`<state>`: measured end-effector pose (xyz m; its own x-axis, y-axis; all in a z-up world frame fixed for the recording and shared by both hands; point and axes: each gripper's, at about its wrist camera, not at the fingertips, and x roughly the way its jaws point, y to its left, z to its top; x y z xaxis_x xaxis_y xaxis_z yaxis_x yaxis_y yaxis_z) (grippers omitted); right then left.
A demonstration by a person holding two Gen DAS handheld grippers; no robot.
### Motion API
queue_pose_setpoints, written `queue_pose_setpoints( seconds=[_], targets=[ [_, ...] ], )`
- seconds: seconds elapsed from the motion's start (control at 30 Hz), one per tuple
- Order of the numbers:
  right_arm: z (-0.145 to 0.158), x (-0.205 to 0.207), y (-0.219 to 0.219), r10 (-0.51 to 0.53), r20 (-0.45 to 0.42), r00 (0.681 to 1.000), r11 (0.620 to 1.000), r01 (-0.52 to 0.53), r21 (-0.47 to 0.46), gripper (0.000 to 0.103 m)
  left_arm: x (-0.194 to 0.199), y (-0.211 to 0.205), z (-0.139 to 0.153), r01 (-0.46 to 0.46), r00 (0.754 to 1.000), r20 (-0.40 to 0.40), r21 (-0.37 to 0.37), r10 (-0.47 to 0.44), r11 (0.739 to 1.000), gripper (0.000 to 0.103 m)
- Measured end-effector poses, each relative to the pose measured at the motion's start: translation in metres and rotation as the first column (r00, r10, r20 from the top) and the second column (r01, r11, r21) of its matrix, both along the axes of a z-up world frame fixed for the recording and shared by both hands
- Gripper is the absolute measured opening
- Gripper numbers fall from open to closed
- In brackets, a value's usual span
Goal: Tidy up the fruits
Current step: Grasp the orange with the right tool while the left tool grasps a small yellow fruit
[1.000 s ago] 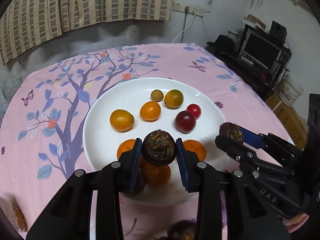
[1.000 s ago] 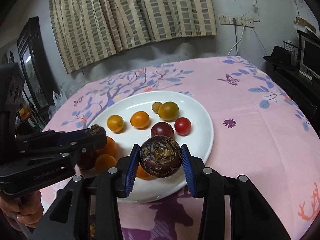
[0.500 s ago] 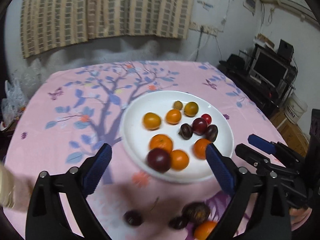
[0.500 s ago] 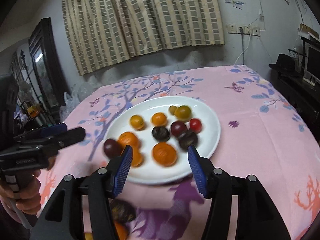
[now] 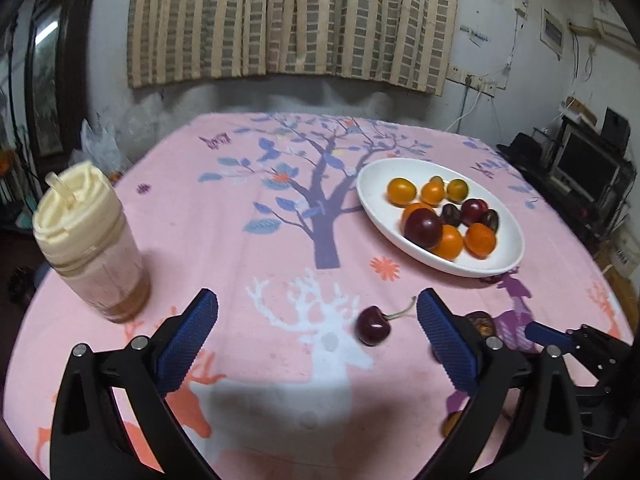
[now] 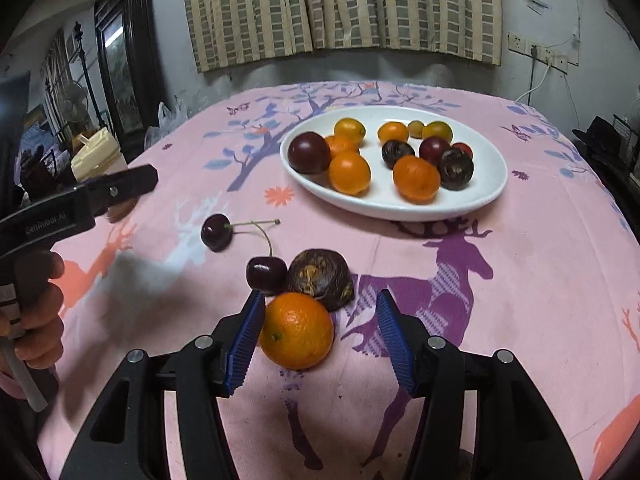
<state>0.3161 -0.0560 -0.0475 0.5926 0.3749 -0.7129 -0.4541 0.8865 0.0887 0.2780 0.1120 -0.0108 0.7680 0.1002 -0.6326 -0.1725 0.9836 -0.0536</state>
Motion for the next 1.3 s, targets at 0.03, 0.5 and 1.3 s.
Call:
queue_pose_setpoints(
  seconds=[0.03,0.5,1.3],
  targets=[
    [-0.002,0.0,0.0,0.006,-0.004,1.0,1.0,-0.006,0.004,0.058,0.0,-0.001,0.0,0.002,1.0,-0.001,0.007,-0.002,1.0,0.098],
    [-0.013,-0.002,0.013,0.071,-0.035,0.997,0.996,-0.073,-0.046,0.057,0.003,0.004,-0.004,0.008,0.999,-0.038,-0.06,-0.01,0.998,0.098],
    [0.028,0.001,-0.055,-0.125,0.025,0.992,0.964,0.116,0.239,0.043,-0.033,-0.092,-0.049,0.527,0.829,-0.214,-0.007,-0.516,0.85,0.046]
  ],
)
